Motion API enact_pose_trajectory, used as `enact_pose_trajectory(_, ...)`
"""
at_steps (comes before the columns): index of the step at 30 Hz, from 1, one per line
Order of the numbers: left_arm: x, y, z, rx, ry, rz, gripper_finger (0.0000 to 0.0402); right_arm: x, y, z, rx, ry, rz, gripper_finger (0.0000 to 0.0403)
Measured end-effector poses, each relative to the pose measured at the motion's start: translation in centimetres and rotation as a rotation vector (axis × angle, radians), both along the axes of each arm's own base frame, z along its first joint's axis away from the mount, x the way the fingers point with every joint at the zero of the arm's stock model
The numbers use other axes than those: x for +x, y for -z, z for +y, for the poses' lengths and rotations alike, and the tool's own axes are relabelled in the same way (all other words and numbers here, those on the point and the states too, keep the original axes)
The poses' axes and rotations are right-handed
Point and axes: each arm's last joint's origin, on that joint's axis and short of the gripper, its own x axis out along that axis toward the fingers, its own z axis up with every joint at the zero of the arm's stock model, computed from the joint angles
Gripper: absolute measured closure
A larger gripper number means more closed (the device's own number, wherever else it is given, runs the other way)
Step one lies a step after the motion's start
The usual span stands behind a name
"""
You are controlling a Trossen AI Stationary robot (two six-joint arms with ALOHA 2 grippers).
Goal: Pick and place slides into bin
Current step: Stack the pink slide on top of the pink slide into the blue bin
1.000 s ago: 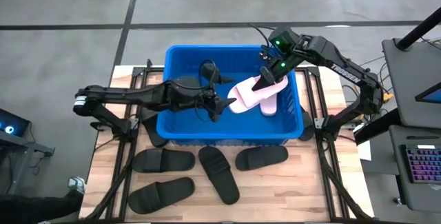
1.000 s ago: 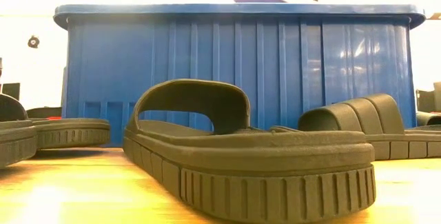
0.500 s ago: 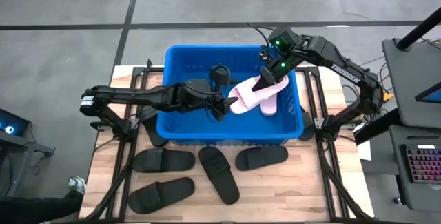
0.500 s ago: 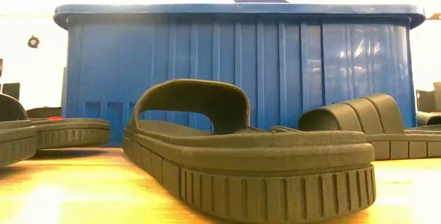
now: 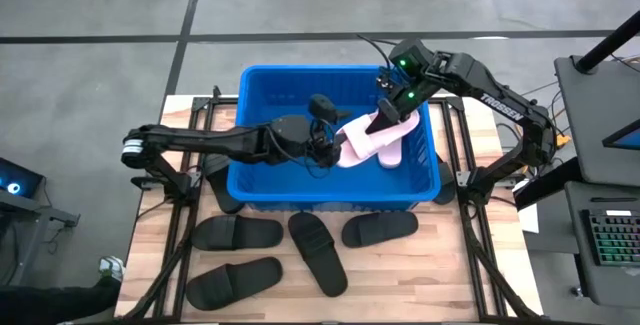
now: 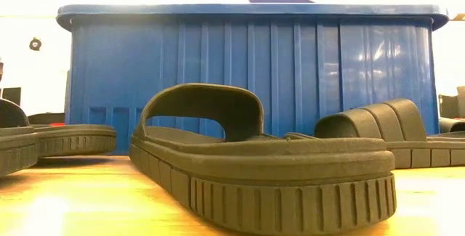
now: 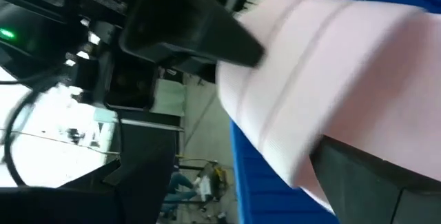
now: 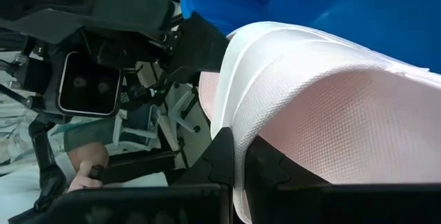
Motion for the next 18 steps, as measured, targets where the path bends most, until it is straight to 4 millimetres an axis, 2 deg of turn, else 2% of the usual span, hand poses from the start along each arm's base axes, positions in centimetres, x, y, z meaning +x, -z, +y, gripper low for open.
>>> enact_pose_trajectory(10, 0.63, 0.34, 0.0, 0.004, 0.005, -0.017, 0.0094, 0.06, -0.07, 0.21, -0.001, -0.01, -0.005, 0.0394)
enact_pose_trajectory(13, 0.7, 0.48, 0.0, -0.022, 0.001, -0.026, 0.0118, 0.09, -0.09, 0.2, -0.003, -0.01, -0.009, 0.0394)
enact_pose_trajectory(18, 0.69, 0.42, -0.06, -0.111, 0.01, -0.076, 0.0181, 0.09, -0.16, 0.21, -0.003, -0.013, -0.015, 0.0394)
